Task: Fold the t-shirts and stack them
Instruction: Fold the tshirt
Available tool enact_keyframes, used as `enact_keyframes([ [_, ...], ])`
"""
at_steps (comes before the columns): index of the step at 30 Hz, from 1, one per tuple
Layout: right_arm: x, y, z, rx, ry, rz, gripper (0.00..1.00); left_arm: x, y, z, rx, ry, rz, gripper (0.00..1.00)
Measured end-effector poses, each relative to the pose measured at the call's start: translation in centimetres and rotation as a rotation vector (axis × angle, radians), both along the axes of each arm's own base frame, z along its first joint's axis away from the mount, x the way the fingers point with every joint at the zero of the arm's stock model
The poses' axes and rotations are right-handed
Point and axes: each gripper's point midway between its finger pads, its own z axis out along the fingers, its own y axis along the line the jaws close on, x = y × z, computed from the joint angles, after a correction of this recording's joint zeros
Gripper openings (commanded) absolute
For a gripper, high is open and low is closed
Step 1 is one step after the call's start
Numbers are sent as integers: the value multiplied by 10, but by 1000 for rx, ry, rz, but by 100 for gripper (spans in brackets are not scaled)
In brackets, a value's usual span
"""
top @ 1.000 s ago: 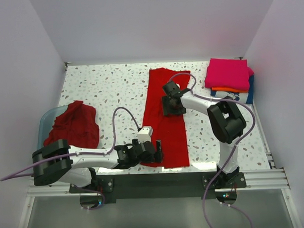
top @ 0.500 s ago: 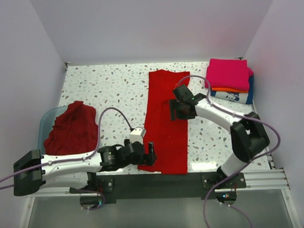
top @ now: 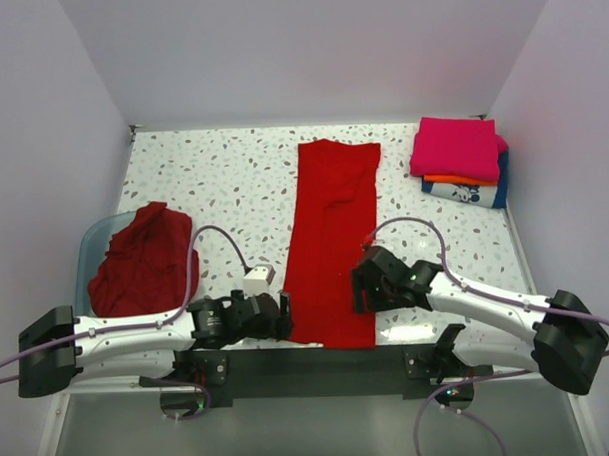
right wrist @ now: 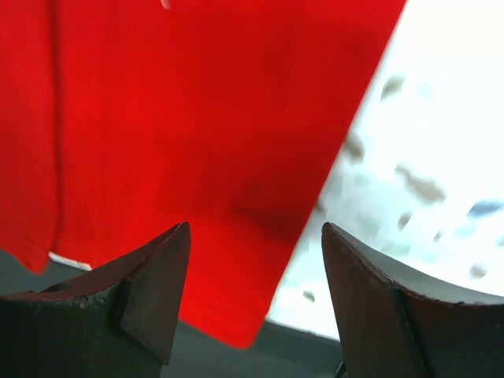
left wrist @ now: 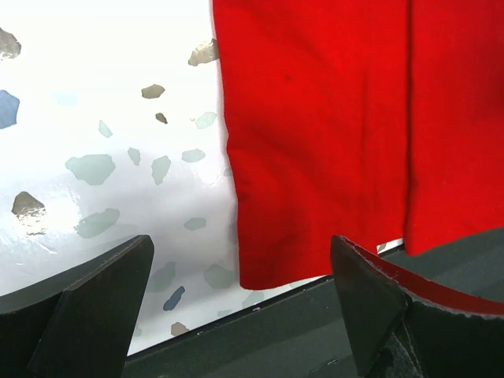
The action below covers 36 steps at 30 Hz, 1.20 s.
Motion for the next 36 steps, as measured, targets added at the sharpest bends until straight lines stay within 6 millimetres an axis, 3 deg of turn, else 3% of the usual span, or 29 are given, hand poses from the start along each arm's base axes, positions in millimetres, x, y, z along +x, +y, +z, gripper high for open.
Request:
enact_keyframes([
  [4, -35, -1, -14, 10, 31, 1, 70, -1, 1, -2, 0, 6, 8, 96],
  [12, -70, 13, -18, 13, 41, 9, 70, -1, 2, -2, -3, 11, 17, 91],
  [26, -78, 3, -15, 3, 46, -82, 67, -3, 6, -7, 9, 21, 26, 85],
  [36, -87, -5, -11, 13, 59, -96, 49, -1, 3, -8, 3, 20, 33, 83],
])
